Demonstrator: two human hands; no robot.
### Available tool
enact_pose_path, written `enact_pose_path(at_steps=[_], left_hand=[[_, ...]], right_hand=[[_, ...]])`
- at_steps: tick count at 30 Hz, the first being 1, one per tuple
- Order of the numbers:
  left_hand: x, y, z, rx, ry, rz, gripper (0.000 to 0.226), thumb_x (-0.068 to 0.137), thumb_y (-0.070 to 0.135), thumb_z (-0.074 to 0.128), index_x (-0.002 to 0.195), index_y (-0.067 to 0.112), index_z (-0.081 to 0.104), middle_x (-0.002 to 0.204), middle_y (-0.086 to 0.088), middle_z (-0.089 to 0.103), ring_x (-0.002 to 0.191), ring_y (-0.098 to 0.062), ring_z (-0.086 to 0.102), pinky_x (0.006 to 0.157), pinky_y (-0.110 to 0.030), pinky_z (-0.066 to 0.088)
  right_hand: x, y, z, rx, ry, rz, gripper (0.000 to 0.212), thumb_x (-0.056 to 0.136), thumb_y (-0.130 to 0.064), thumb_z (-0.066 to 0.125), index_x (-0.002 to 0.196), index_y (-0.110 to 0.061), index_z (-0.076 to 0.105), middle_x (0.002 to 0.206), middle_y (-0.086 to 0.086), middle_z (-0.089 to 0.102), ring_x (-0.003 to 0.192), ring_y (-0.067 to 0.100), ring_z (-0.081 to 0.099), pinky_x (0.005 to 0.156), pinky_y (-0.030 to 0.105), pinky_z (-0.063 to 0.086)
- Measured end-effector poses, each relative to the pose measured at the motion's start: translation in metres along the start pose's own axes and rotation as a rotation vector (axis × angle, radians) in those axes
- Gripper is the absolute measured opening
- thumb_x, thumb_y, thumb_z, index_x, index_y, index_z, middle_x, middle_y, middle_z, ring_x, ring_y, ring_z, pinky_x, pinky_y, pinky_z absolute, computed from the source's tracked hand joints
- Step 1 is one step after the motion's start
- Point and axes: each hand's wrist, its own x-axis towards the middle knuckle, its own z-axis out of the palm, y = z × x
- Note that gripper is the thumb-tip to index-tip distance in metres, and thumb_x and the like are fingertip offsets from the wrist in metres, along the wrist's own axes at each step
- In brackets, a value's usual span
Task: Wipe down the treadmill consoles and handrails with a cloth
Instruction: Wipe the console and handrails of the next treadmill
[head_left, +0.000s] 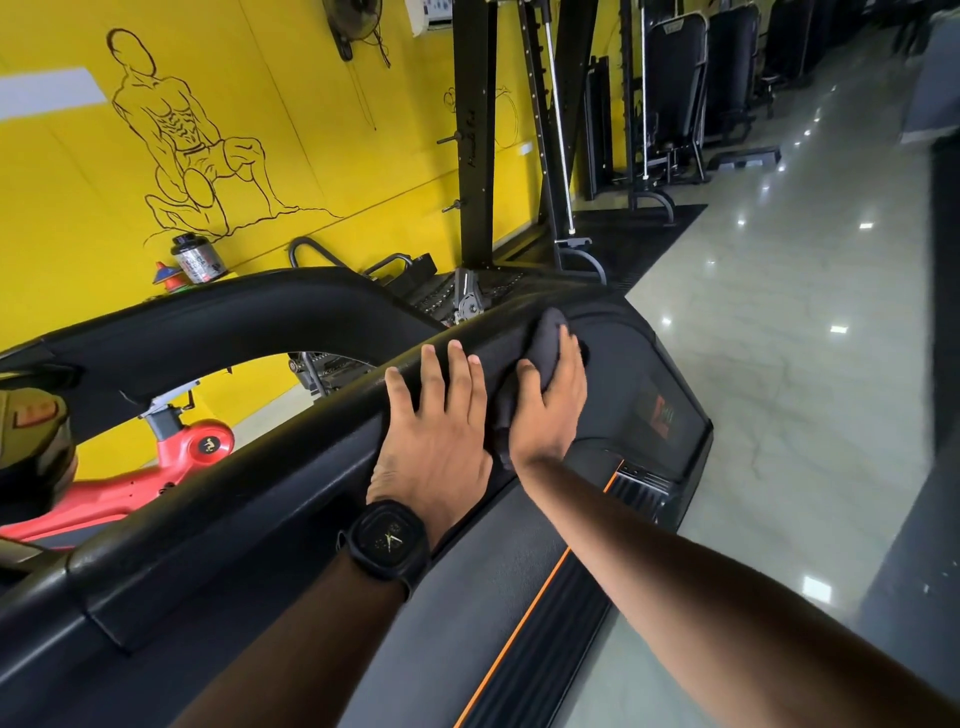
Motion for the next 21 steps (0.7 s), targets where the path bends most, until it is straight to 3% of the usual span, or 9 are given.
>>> enact_pose_path(at_steps=[2, 4, 6, 10, 11, 14, 16, 17, 21], left_hand=[[0.002, 0.002, -0.001, 0.003, -0.004, 0.007, 0.088, 0.096, 0.049, 0.034, 0.155, -0.006, -0.001, 0.162, -0.03, 0.004, 0.147, -0.049, 0.011, 0.112, -0.069, 0.019], [0.004, 0.003, 0.001, 0.009, -0.008, 0.018, 0.089, 0.095, 0.049, 0.034, 0.155, -0.005, -0.003, 0.161, -0.031, 0.001, 0.147, -0.05, 0.008, 0.113, -0.069, 0.017], [0.004, 0.004, 0.0, 0.01, -0.009, 0.011, 0.089, 0.095, 0.05, 0.036, 0.155, -0.004, -0.002, 0.162, -0.031, 0.002, 0.147, -0.05, 0.008, 0.113, -0.069, 0.017], [0.004, 0.004, 0.0, 0.007, 0.0, 0.006, 0.087, 0.096, 0.049, 0.035, 0.156, -0.003, -0.002, 0.162, -0.03, 0.003, 0.148, -0.049, 0.01, 0.113, -0.068, 0.019], [0.004, 0.005, 0.0, 0.006, -0.003, 0.01, 0.087, 0.097, 0.049, 0.034, 0.155, -0.003, -0.004, 0.162, -0.03, 0.002, 0.148, -0.049, 0.009, 0.113, -0.068, 0.018], [0.006, 0.005, 0.001, 0.0, 0.001, 0.005, 0.087, 0.097, 0.048, 0.034, 0.155, -0.003, -0.005, 0.162, -0.03, -0.001, 0.149, -0.048, 0.006, 0.113, -0.068, 0.016], [0.007, 0.006, 0.002, -0.005, 0.002, 0.004, 0.087, 0.097, 0.048, 0.034, 0.155, -0.003, -0.004, 0.162, -0.03, 0.0, 0.149, -0.048, 0.007, 0.113, -0.068, 0.016], [0.006, 0.006, 0.002, -0.003, -0.005, 0.012, 0.086, 0.096, 0.047, 0.034, 0.156, -0.003, -0.003, 0.162, -0.03, 0.001, 0.148, -0.048, 0.007, 0.113, -0.068, 0.015], [0.008, 0.008, 0.006, 0.009, 0.02, 0.007, 0.087, 0.096, 0.046, 0.035, 0.155, -0.005, -0.004, 0.161, -0.032, -0.001, 0.148, -0.049, 0.005, 0.114, -0.068, 0.013]], right_hand=[[-0.015, -0.005, 0.001, -0.031, -0.006, -0.002, 0.07, 0.089, -0.044, 0.046, 0.157, -0.028, 0.036, 0.166, -0.007, 0.029, 0.154, 0.02, 0.018, 0.123, 0.027, 0.009], [-0.021, 0.001, 0.0, -0.116, -0.096, -0.324, 0.066, 0.092, -0.037, 0.047, 0.155, -0.021, 0.04, 0.165, -0.001, 0.031, 0.154, 0.025, 0.021, 0.125, 0.025, 0.005], [0.0, 0.008, -0.002, -0.137, -0.116, -0.437, 0.063, 0.092, -0.033, 0.049, 0.153, -0.019, 0.044, 0.163, 0.001, 0.035, 0.153, 0.026, 0.024, 0.126, 0.028, 0.007], [0.014, 0.013, -0.002, 0.004, 0.033, 0.072, 0.068, 0.091, -0.043, 0.044, 0.156, -0.027, 0.038, 0.164, -0.003, 0.033, 0.152, 0.02, 0.023, 0.126, 0.038, 0.014], [0.005, 0.012, -0.003, -0.011, 0.021, 0.116, 0.069, 0.09, -0.045, 0.043, 0.157, -0.028, 0.036, 0.165, -0.003, 0.031, 0.153, 0.02, 0.021, 0.126, 0.036, 0.011], [-0.015, 0.023, -0.007, -0.145, -0.118, -0.279, 0.07, 0.091, -0.04, 0.048, 0.157, -0.023, 0.035, 0.165, -0.002, 0.03, 0.154, 0.018, 0.02, 0.126, 0.029, 0.005], [0.003, 0.03, -0.01, -0.191, -0.145, -0.397, 0.068, 0.091, -0.036, 0.05, 0.156, -0.021, 0.037, 0.165, -0.001, 0.031, 0.154, 0.018, 0.021, 0.127, 0.031, 0.005], [0.011, 0.033, -0.01, -0.184, -0.113, -0.353, 0.068, 0.091, -0.037, 0.049, 0.156, -0.022, 0.038, 0.164, -0.001, 0.032, 0.154, 0.019, 0.021, 0.127, 0.031, 0.007], [0.0, 0.022, -0.006, -0.019, 0.011, 0.149, 0.074, 0.086, -0.046, 0.044, 0.157, -0.027, 0.035, 0.165, -0.002, 0.03, 0.153, 0.022, 0.021, 0.123, 0.034, 0.013]])
